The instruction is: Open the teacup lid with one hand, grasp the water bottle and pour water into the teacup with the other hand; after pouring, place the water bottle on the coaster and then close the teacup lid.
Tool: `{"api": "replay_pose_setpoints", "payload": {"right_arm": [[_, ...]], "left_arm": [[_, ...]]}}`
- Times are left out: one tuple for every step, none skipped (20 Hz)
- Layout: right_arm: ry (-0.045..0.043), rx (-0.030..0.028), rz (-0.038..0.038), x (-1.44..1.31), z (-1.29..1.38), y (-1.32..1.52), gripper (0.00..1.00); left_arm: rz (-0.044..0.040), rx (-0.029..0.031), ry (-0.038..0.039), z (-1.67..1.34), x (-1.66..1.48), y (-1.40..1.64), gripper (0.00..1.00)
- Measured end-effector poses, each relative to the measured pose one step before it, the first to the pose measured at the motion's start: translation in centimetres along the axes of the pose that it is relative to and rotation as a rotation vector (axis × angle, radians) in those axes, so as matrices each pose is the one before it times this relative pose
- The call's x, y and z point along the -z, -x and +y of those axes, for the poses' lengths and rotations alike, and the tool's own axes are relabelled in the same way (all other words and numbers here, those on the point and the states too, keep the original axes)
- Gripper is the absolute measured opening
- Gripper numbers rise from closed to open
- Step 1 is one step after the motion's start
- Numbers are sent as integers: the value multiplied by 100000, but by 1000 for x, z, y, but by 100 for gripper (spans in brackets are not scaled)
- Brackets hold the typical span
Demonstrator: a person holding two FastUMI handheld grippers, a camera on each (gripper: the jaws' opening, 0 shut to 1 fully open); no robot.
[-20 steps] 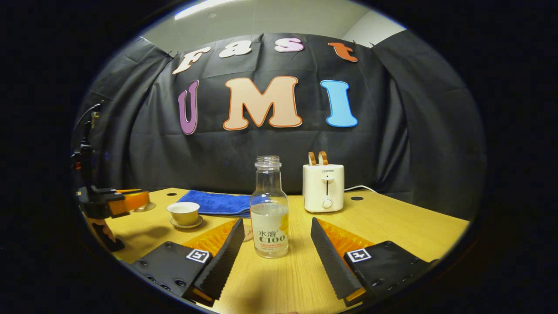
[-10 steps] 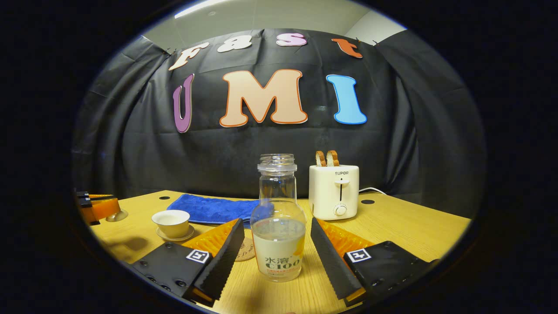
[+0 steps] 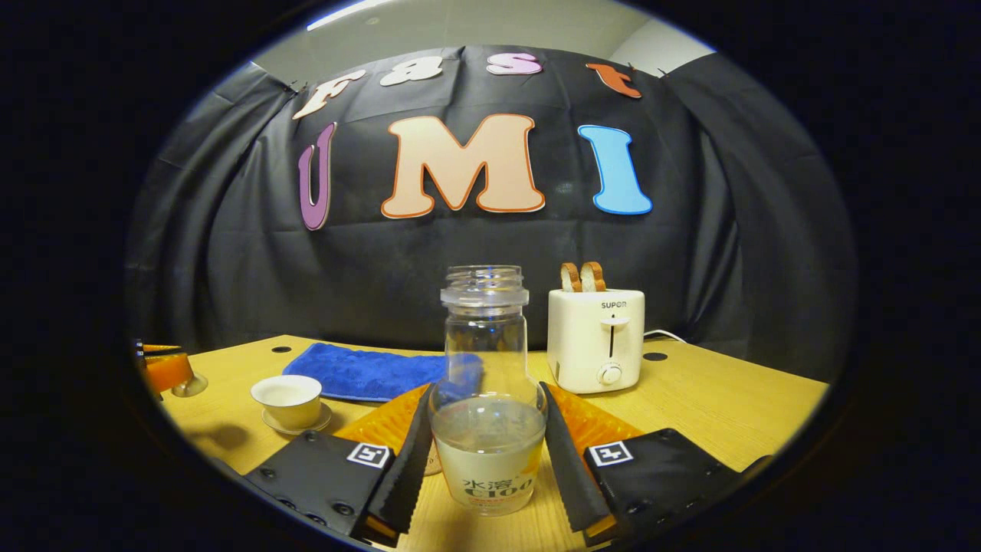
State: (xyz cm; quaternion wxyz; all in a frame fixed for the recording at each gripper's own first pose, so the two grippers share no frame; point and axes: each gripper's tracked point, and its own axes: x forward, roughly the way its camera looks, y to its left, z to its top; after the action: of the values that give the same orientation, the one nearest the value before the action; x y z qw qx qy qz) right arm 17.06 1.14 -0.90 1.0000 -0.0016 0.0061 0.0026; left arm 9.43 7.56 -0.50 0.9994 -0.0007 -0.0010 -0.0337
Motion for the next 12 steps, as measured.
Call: {"api": "replay_pose_setpoints", "payload": {"right_arm": [[44,-232,-197,-84,60,-45,76],[37,-276,76,68,16,42,74],[147,-71,-48,-36,18,-13,73],[-56,-60,77,69,42,86,73],[125,105,-34,-56,23,-11,73],[204,-26,163,59,97,-64,73],[503,-28,184,-52,67,-73,73],[293,-117,-74,6,101,59,73],[208,-142,123,-128,249,-58,73],[1285,200,613,-5,156,-129,73],[2923,-116,596,-164,374,-238,74],[4334,321,150,-212,251,-278,74]], "left_arm": [[-22,-34,64,-24,77,10,23],[7,4,-81,36,-65,-33,23],[-7,-28,26,-54,73,25,23],[4,-6,-18,-8,-69,-24,23],[-16,0,-6,-34,73,-11,23],[-23,86,9,-5,-34,11,23],[43,13,6,64,35,72,23],[-54,129,38,-38,-16,-15,23],[6,300,-55,-61,-34,11,23],[-6,282,71,-93,10,-56,23],[21,192,-49,-40,11,-32,23],[-79,13,11,28,-66,-45,23]]}}
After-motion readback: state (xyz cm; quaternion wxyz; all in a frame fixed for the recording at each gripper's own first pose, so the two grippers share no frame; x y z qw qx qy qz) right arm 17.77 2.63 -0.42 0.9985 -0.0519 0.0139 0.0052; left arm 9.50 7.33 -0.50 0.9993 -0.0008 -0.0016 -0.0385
